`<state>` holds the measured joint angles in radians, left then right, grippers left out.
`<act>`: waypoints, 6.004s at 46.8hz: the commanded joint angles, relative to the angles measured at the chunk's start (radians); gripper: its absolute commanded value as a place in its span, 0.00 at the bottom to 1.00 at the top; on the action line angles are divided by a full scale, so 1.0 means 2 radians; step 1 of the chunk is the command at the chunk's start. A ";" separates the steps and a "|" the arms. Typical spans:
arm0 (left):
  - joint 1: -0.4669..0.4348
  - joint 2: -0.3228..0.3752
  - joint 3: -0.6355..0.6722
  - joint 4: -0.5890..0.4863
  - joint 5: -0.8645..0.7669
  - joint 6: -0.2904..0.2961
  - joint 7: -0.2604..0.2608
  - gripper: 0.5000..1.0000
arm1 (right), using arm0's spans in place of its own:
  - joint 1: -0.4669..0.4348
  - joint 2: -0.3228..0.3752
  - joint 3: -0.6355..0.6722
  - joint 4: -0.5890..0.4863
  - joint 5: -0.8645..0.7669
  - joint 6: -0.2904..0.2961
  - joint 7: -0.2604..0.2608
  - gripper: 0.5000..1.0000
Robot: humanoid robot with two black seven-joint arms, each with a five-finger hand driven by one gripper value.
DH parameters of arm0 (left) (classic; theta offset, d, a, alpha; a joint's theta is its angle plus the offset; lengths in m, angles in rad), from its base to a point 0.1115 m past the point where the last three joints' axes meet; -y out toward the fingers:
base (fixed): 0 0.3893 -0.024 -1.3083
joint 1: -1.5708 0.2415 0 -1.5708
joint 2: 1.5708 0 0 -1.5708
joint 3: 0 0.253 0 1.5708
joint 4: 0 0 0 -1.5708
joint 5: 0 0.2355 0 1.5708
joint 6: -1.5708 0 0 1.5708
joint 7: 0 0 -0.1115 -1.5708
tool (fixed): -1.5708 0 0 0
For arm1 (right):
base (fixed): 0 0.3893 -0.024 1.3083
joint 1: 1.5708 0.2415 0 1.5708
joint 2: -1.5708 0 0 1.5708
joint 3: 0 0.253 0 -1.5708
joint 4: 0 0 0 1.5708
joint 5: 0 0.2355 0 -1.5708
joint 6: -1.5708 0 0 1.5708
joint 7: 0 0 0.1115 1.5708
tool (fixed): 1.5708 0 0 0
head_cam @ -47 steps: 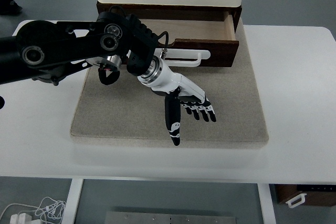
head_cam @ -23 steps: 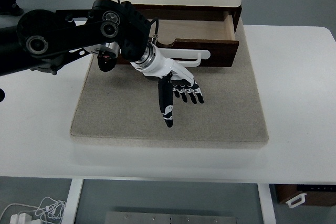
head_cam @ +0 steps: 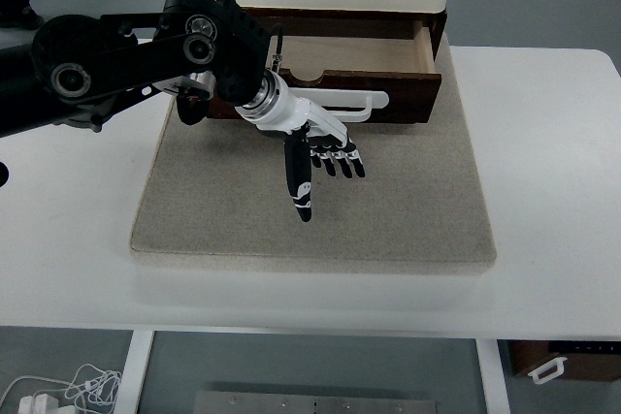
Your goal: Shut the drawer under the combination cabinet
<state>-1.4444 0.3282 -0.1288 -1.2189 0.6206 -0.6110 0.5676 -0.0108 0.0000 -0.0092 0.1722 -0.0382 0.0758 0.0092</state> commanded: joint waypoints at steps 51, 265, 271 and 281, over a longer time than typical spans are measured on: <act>-0.001 -0.001 -0.031 0.097 0.037 0.004 -0.015 1.00 | 0.000 0.000 0.000 0.000 0.000 0.000 0.000 0.90; 0.169 -0.043 -0.590 0.481 -0.250 0.256 -0.297 1.00 | -0.001 0.000 0.001 0.001 0.000 0.000 0.000 0.90; 0.179 -0.055 -0.590 0.481 -0.250 0.226 -0.300 1.00 | -0.001 0.000 0.001 0.001 0.000 0.000 0.000 0.90; 0.193 -0.069 -0.591 0.499 -0.254 0.172 -0.305 1.00 | -0.001 0.000 0.004 0.001 0.001 0.000 0.000 0.90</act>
<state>-1.0678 0.2007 -1.3092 -0.2291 0.1184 -0.2395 -0.0416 -0.0123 0.0000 -0.0044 0.1748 -0.0372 0.0751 0.0092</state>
